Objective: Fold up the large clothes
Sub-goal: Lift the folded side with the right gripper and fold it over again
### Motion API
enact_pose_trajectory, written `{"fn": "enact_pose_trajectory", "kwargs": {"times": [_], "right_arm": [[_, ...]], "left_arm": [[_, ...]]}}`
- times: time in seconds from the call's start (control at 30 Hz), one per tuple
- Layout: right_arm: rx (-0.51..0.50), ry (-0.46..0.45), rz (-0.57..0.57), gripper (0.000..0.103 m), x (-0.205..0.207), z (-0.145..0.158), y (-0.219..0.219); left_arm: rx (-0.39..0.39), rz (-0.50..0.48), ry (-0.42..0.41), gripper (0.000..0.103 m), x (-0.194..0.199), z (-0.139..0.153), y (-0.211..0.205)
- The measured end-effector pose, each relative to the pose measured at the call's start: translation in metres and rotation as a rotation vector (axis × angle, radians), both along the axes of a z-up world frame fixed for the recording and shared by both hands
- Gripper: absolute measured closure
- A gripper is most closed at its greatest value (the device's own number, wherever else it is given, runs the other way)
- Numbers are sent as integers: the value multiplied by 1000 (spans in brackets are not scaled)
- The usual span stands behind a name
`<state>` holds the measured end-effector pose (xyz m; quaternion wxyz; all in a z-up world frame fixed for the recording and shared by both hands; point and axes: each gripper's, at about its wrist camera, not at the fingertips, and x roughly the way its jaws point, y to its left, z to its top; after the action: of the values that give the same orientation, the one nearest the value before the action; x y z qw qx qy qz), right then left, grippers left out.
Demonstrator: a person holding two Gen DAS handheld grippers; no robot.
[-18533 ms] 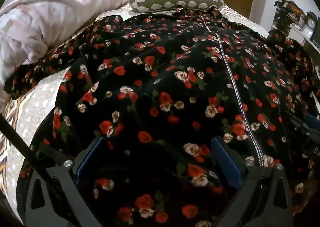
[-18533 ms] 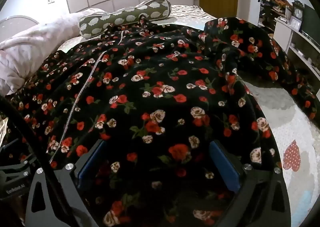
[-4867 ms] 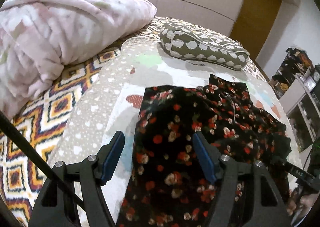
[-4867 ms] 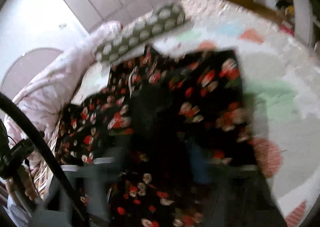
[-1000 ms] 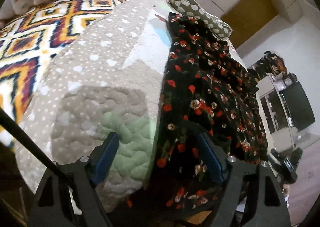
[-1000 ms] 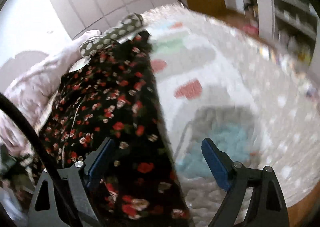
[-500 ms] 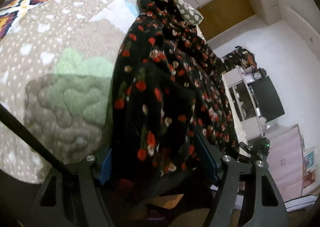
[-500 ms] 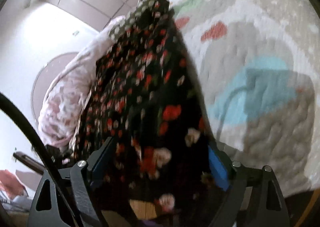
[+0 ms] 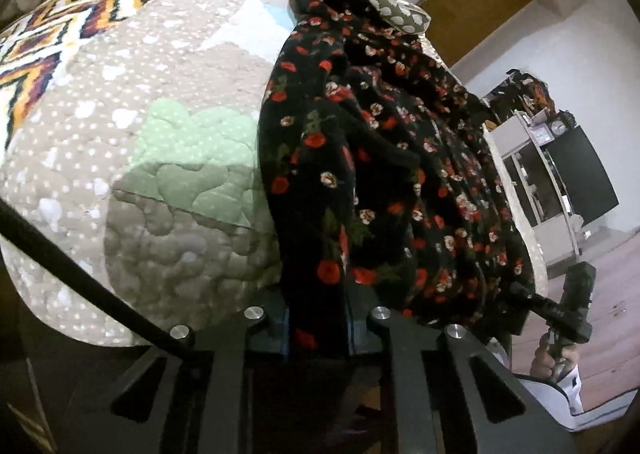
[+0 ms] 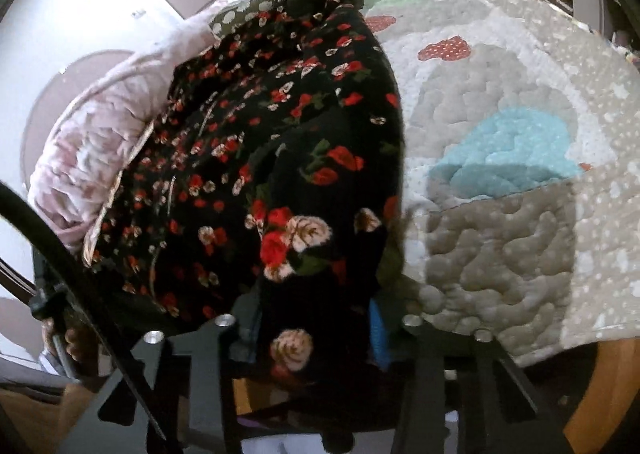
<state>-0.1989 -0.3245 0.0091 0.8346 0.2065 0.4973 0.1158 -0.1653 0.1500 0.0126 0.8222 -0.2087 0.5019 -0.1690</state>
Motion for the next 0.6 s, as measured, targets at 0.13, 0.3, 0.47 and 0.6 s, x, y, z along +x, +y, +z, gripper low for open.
{"fn": "enact_pose_trajectory", "kwargs": {"times": [0.13, 0.3, 0.47, 0.6], "right_arm": [[39, 35, 37, 83, -2, 12, -3], [198, -27, 117, 84, 14, 61, -12], [333, -164, 121, 85, 63, 117, -28], [320, -235, 61, 85, 122, 141, -38]], "left_arm": [[-99, -43, -20, 87, 0, 24, 2], [-155, -109, -80, 87, 24, 65, -5], [-202, -47, -126, 88, 87, 97, -3], [-164, 62, -140, 88, 158, 114, -2]]}}
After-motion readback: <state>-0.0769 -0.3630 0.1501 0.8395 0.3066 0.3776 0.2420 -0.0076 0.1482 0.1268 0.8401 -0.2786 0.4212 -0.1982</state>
